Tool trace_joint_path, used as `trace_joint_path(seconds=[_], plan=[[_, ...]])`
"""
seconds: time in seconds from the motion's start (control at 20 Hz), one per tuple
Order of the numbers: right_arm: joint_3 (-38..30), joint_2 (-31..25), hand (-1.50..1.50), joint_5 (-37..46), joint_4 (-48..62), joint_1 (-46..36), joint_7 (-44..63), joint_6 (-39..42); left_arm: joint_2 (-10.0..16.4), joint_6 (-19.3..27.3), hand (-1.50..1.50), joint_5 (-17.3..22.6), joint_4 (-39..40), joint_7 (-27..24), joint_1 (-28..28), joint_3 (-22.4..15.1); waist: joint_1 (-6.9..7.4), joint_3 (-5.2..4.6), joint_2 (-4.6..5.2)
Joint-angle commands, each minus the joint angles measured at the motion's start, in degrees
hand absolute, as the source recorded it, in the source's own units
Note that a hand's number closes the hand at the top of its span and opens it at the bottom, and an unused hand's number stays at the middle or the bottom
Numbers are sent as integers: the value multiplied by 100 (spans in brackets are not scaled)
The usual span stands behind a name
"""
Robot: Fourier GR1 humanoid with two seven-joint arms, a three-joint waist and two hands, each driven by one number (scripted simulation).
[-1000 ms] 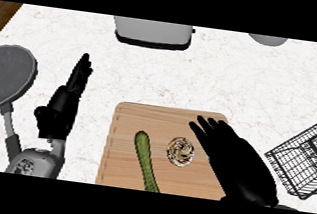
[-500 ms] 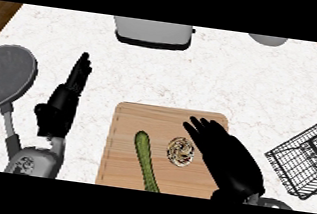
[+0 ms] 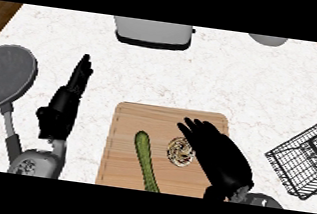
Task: Pick the cupcake from the cutting board and place it in the tiered basket
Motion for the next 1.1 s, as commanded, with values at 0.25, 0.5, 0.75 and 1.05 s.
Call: trace_joint_path(seconds=[0.25,0.5,0.75,1.05], plan=[[-35,650,-150,534,1125,-352,-260,-251,-254,45,0,-56,302,-233,-24,-103,8,0,5],[-79,561,-150,753,1053,81,-448,-330,-23,-155,0,-97,-287,279,44,55,1,1,-1],[-359,739,-150,770,1075,-75,-575,-142,-145,-49,0,-111,158,16,-199,201,-6,0,0],[-210,865,-150,986,1141,175,-661,-335,-257,61,0,-191,-35,-199,267,-47,-5,0,-3]])
